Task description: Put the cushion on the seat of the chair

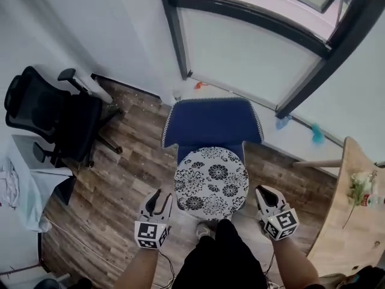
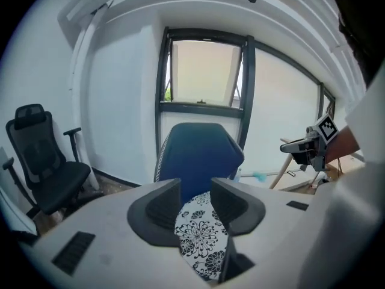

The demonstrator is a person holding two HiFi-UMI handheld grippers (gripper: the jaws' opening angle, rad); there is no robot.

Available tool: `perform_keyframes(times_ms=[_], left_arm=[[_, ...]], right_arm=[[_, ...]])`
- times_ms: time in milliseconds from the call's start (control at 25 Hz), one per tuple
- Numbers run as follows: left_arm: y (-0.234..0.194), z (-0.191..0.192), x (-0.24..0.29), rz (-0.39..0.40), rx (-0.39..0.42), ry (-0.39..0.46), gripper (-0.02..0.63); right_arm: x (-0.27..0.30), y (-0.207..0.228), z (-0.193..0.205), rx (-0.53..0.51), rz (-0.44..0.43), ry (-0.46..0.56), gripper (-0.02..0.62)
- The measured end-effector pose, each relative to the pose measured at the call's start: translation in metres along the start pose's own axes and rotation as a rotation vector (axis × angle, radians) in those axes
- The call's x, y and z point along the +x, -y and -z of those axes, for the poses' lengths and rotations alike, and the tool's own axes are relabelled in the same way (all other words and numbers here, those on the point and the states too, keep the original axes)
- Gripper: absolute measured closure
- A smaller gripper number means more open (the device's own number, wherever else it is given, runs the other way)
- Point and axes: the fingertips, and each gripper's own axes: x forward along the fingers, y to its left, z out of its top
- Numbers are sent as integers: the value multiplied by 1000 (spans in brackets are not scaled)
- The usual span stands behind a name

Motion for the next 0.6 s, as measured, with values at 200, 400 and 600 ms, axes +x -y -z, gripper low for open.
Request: perform_keyframes(times_ms=[200,400,600], left_arm=[[14,-54,-34,25,39,75,482],[16,-97,-66,21,51,136,500],[27,-123,-86,43,87,165,500]], right_arm=[[-37,-13,-50,-32,-11,72,546],[-55,-29,-95,7,-10,139,546],[-66,-43,-131,120,-22,198,546]])
